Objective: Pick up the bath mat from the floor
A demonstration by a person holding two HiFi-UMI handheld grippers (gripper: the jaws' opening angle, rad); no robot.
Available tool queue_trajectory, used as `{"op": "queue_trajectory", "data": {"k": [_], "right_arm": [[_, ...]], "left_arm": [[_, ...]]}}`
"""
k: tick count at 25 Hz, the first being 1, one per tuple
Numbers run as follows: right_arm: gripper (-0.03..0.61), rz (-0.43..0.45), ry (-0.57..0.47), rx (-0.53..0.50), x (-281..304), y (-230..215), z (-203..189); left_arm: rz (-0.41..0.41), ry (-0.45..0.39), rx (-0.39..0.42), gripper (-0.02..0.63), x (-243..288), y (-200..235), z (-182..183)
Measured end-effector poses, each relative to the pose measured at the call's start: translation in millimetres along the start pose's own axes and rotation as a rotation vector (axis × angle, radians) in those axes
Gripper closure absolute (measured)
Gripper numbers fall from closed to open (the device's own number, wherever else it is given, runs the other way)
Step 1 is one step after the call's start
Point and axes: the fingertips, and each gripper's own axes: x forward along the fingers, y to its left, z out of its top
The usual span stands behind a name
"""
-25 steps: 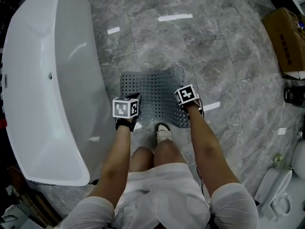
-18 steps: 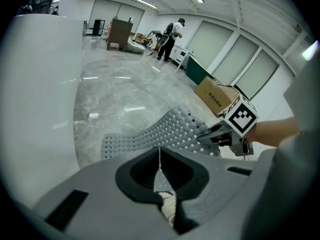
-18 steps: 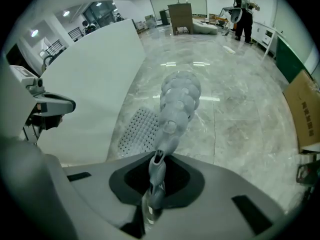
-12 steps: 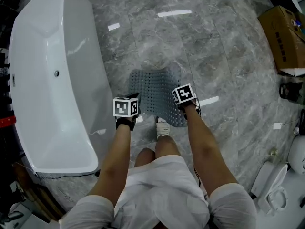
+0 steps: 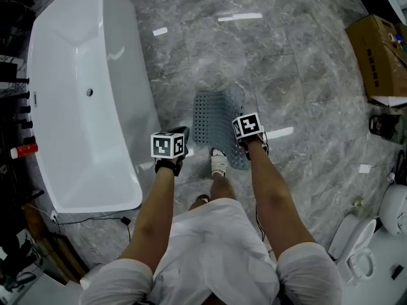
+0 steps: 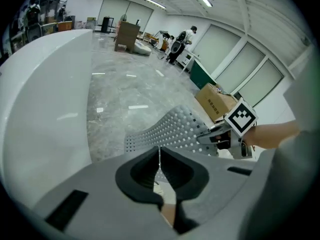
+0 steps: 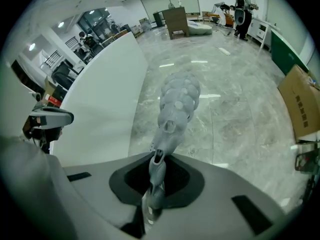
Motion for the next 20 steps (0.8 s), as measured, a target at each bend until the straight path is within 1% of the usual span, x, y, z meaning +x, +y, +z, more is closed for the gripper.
{"op": "queue_trajectory", "data": {"k": [6,11,16,20], "right_arm": [[0.532,0.013,0.011,0.008,-61.6,14.6,14.3],[0.532,0.036,0.018,0.008,-107.2,28.8,27.1],[0.532,0.067,0.027,0.022,-142.9,45.9,34.4],[0.532,0.059,0.03,-0.013,-168.0,37.2,40.2]], "left_arm": [[-0.007,0.003,-0.021,0.595,-50.9,-28.7,34.3],[0.016,-0.039,-0.018,0.597,-93.2,-46.5,80.7],[0.036,-0.035,-0.048,0.595,-127.5,-58.6,99.7],[0.037,-0.08,-0.07,0.595,-147.6,-72.5,117.6]]}}
